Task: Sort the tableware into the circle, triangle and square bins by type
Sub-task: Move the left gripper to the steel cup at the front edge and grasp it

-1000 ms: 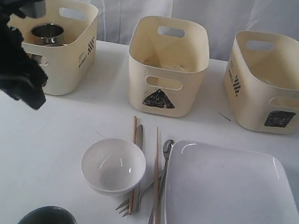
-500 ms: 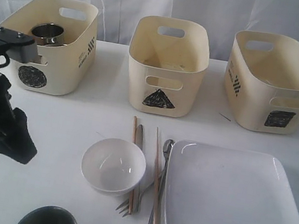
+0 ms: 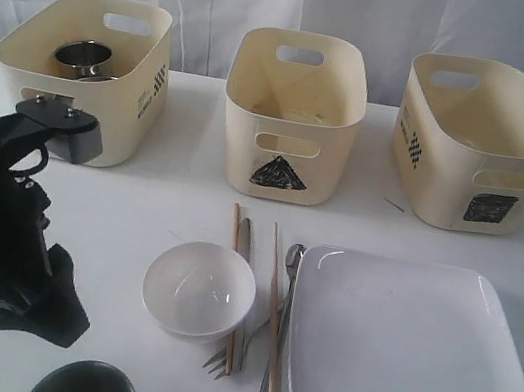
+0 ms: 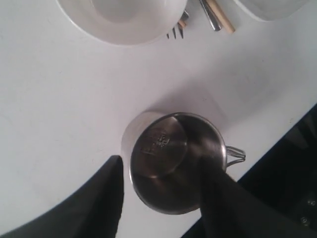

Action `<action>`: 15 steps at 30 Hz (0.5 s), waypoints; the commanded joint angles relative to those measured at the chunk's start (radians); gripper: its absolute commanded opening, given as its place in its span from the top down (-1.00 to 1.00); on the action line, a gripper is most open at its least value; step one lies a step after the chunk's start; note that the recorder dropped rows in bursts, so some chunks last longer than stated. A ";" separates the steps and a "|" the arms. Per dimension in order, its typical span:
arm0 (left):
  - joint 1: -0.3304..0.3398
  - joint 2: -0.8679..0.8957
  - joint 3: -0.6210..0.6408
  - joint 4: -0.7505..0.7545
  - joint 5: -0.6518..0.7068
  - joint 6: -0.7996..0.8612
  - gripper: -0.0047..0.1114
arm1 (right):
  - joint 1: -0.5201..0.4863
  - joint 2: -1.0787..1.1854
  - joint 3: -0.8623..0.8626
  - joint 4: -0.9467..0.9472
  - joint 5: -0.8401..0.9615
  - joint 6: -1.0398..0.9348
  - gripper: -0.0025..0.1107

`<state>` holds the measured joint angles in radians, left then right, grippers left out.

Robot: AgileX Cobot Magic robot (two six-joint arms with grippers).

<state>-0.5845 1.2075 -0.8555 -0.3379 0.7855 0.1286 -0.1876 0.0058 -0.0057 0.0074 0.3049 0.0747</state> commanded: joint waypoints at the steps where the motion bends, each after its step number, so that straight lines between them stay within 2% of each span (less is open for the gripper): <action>1: -0.008 -0.010 0.047 0.047 0.017 -0.009 0.05 | 0.006 -0.006 0.006 0.001 -0.014 -0.010 0.96; 11: -0.008 -0.008 0.067 0.070 -0.023 0.010 0.05 | 0.006 -0.006 0.006 0.001 -0.014 -0.010 0.96; 15: -0.008 -0.008 0.081 0.037 -0.038 0.059 0.04 | 0.006 -0.006 0.006 0.001 -0.014 -0.010 0.96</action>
<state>-0.5851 1.2075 -0.7914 -0.2720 0.7411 0.1558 -0.1876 0.0058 -0.0057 0.0074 0.3049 0.0747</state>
